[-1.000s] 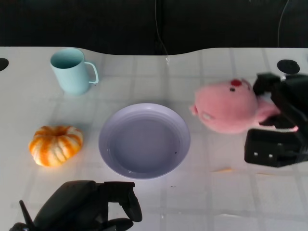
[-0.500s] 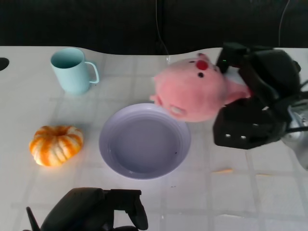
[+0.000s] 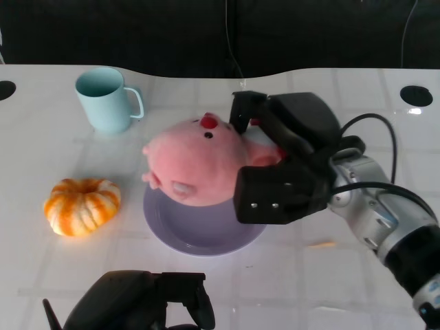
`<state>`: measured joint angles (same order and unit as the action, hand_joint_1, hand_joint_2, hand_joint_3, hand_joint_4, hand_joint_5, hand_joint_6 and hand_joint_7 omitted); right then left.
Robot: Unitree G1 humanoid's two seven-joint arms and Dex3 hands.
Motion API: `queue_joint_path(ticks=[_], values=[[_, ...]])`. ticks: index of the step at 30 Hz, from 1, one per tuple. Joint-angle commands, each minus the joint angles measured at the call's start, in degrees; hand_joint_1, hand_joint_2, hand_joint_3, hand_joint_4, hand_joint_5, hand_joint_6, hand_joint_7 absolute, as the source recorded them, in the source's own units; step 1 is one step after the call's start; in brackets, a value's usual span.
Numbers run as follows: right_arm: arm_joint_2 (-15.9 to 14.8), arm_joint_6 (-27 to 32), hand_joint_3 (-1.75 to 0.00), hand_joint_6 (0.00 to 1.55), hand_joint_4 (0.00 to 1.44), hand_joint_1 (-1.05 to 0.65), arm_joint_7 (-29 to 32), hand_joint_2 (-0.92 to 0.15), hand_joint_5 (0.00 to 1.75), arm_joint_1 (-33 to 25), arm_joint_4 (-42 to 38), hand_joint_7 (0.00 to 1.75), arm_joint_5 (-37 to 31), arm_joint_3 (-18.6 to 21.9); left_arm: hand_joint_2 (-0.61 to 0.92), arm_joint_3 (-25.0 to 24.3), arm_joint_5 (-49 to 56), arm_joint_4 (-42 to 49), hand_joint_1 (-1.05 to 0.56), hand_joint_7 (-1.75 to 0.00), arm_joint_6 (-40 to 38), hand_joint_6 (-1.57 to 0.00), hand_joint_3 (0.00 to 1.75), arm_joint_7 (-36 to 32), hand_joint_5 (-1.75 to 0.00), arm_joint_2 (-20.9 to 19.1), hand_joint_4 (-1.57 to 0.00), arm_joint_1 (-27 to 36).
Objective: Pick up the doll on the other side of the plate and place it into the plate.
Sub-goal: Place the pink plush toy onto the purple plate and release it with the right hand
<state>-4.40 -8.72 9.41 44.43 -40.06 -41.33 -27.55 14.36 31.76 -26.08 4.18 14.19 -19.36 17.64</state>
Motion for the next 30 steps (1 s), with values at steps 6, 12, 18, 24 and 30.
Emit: queue_joint_path(ticks=[6, 12, 18, 24, 30], values=[[-0.3, -0.7, -0.22, 0.89, 0.77, -0.28, -9.1, -0.81, 1.05, 2.1, -1.7, 0.29, 4.2, -0.2, 0.92, 0.2, 0.6, -1.8, -0.29, -1.06, -1.0, -0.71, 0.32, 0.1, -1.52, -0.2, -0.66, 1.3], [-3.2, 2.3, -0.04, 0.35, 0.35, -0.63, -20.4, -0.92, 0.23, 1.0, 4.2, 0.0, 4.1, -1.4, 0.92, 0.5, 1.0, -1.7, -0.28, -1.04, -0.6, -0.74, 0.31, -0.3, -1.49, -0.4, -0.68, 1.2], [-5.7, 5.6, -0.09, 0.16, 0.17, -0.78, -29.5, -0.92, 0.11, -0.1, 10.4, 0.0, 5.5, -0.9, 0.92, 0.4, 1.3, -2.1, -0.27, -1.02, -1.3, -0.74, 0.31, 0.2, -1.48, -0.3, -0.68, 1.3], [-9.5, 6.3, -0.1, 0.18, 0.18, -0.8, -33.6, -0.92, 0.12, -2.9, 19.5, 0.01, 6.1, 0.4, 0.92, 0.6, 1.3, -1.8, -0.27, -1.02, -1.3, -0.74, 0.32, 0.2, -1.49, -0.3, -0.67, 0.9], [-13.8, 7.6, -0.14, 0.21, 0.25, -0.76, -36.2, -0.92, 0.16, -9.2, 31.9, 0.02, 10.0, 5.2, 0.92, 0.9, 1.3, -1.7, -0.29, -1.03, -1.6, -0.73, 0.34, 0.2, -1.5, 0.0, -0.66, 0.6]])
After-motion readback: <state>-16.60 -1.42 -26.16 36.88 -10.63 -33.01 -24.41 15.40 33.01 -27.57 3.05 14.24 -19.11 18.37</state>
